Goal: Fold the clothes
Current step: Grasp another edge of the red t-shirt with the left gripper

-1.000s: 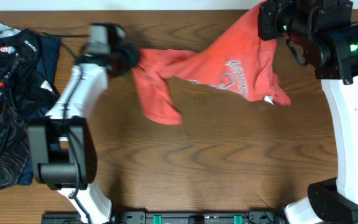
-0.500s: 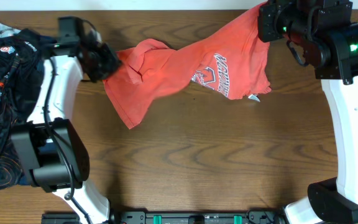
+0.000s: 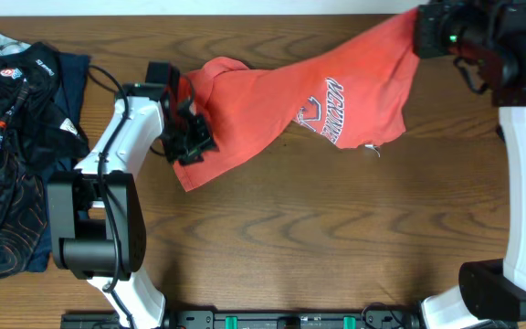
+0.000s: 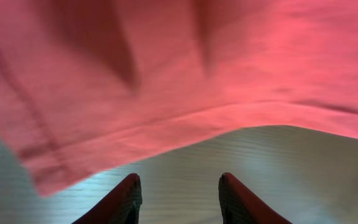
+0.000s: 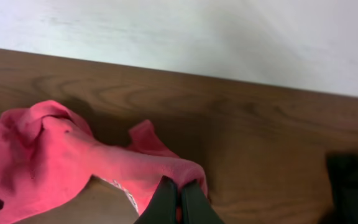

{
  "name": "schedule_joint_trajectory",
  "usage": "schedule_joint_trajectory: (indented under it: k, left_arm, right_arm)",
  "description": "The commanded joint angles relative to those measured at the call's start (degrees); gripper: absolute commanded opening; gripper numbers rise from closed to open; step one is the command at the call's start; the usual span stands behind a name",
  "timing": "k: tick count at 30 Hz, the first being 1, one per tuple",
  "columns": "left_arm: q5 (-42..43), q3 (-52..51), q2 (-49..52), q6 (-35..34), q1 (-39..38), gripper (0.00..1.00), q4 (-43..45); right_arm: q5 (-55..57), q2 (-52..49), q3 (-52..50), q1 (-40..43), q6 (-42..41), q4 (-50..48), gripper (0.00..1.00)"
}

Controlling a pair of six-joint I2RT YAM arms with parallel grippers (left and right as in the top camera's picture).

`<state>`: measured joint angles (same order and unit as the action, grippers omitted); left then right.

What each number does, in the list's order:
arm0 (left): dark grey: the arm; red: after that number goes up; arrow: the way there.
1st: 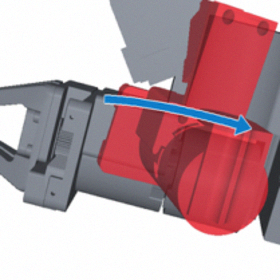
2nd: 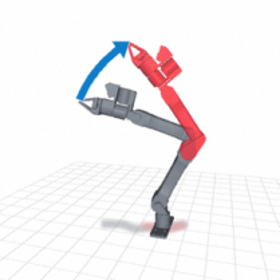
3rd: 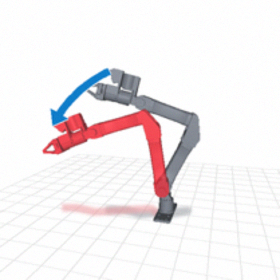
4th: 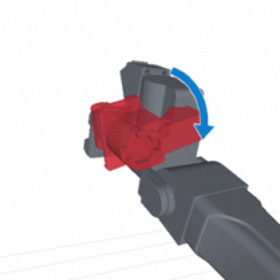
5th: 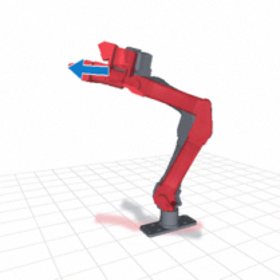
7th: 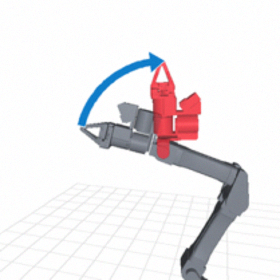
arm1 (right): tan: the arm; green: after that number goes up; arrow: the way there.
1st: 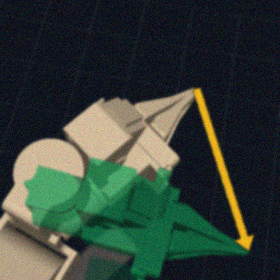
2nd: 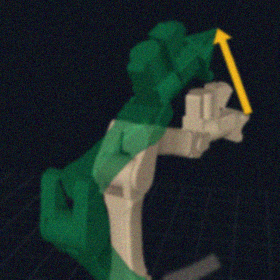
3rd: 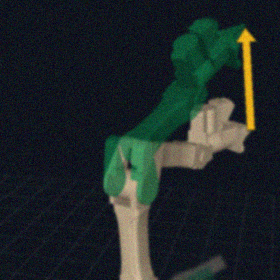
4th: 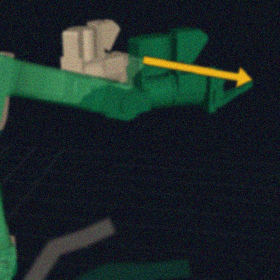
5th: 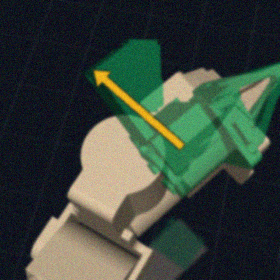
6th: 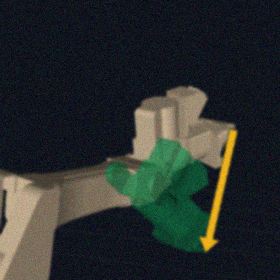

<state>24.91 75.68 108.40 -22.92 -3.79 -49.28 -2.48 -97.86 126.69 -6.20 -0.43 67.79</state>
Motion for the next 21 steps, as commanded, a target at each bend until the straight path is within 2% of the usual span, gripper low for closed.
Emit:
schedule_joint_trajectory:
  k: [1,6,10,12,17,21]
  left_arm:
    - [-5.5,-3.8,-5.4,-1.4,0.2,0.43,0.8]
    - [-8.4,-9.9,-11.8,-3.4,0.2,0.44,1.1]
    - [-9.6,-16.0,-15.1,-4.5,0.2,0.54,2.3]
    - [-9.3,-18.7,-15.4,-5.3,0.2,0.58,3.3]
    - [-6.1,-24.9,-15.6,-6.6,0.2,0.62,8.9]
    - [-6.1,-25.3,-15.6,-8.3,0.2,0.63,10.9]
  right_arm:
    - [-2.2,0.2,1.5,2.0,2.0,0.3,0.01]
    - [-2.4,0.2,1.4,2.2,2.0,0.6,0.01]
    - [-2.5,0.2,1.4,2.2,2.0,0.8,0.01]
    - [-2.5,0.2,1.4,2.2,2.0,1.0,0.01]
    - [-3.8,0.2,1.4,2.1,2.0,1.5,0.01]
    - [-4.0,0.2,1.4,2.0,2.0,1.8,0.01]
